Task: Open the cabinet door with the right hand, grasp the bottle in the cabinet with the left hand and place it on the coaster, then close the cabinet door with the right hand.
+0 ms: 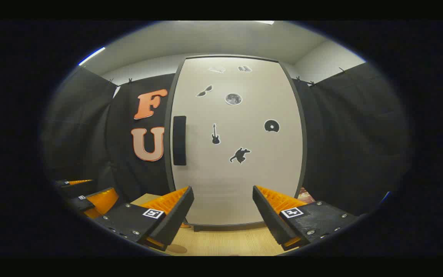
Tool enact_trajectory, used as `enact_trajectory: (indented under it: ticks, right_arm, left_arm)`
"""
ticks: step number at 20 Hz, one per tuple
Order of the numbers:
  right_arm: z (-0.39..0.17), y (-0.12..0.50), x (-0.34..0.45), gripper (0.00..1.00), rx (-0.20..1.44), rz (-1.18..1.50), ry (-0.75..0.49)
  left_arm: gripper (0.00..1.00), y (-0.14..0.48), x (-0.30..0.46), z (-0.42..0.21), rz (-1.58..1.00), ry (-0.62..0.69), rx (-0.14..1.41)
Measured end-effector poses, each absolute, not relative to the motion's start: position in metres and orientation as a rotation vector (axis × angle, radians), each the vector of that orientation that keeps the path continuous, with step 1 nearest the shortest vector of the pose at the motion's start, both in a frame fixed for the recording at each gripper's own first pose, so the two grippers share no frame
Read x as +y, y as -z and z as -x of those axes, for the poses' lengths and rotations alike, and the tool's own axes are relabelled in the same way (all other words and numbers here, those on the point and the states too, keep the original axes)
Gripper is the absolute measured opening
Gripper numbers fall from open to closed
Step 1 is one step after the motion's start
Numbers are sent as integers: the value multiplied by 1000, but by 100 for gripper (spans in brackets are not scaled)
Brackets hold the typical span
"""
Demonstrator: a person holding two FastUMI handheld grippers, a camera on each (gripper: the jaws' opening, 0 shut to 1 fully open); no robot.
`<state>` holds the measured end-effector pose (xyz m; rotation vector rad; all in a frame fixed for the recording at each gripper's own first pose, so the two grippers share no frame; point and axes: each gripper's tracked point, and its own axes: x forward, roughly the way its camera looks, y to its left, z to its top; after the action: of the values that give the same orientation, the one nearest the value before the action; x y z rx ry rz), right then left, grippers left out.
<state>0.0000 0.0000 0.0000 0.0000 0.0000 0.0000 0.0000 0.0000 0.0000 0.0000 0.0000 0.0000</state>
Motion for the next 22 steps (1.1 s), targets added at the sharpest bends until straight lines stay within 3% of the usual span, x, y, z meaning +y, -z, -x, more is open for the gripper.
enact_trajectory:
  ticks: [1,2,8,22]
  right_arm:
    - [1,0,0,97,-2,19,6]
    - [2,-3,1,93,-12,44,13]
    - [11,-30,20,94,-100,178,21]
    - [-5,-35,55,95,-97,125,-46]
  left_arm:
    - [96,-3,3,-1,4,-4,-2]
    - [96,-4,6,-4,5,-9,0]
    - [96,-4,20,-9,74,-25,11]
    - [96,-7,33,-20,74,-38,5]
